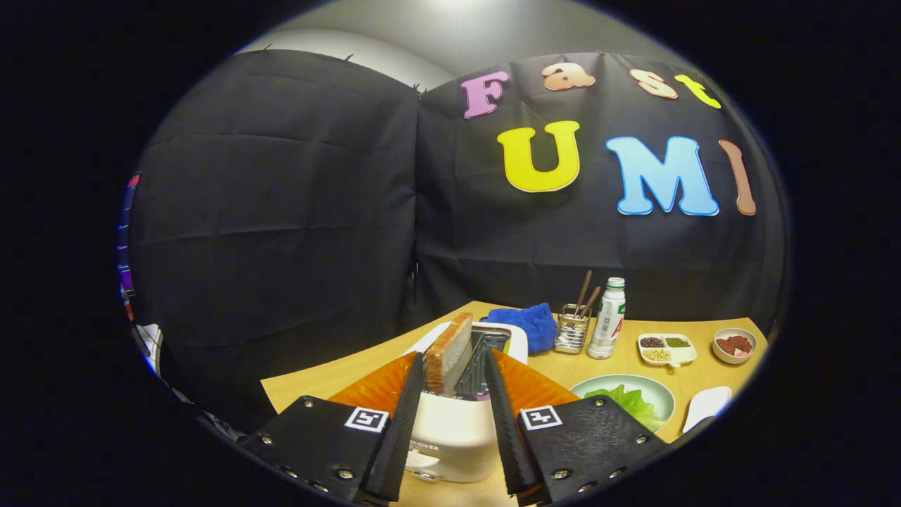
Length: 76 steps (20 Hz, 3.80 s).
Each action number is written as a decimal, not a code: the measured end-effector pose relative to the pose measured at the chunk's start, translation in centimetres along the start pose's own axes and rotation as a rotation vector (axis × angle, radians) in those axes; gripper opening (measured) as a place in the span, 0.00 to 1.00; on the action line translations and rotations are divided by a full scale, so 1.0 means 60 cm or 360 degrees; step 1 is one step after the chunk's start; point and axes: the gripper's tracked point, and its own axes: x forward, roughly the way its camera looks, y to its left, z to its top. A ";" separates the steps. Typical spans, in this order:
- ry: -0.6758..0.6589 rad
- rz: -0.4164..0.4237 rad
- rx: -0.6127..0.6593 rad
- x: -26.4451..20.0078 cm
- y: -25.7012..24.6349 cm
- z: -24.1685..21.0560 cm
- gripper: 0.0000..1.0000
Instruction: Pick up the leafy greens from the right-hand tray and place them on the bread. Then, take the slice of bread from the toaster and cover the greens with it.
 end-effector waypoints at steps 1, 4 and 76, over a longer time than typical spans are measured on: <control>-0.0003 -0.0013 -0.0009 0.006 0.002 0.003 0.54; -0.0019 -0.0078 -0.0029 0.027 0.003 0.004 0.54; 0.0040 -0.0404 0.0104 -0.056 -0.315 -0.005 0.02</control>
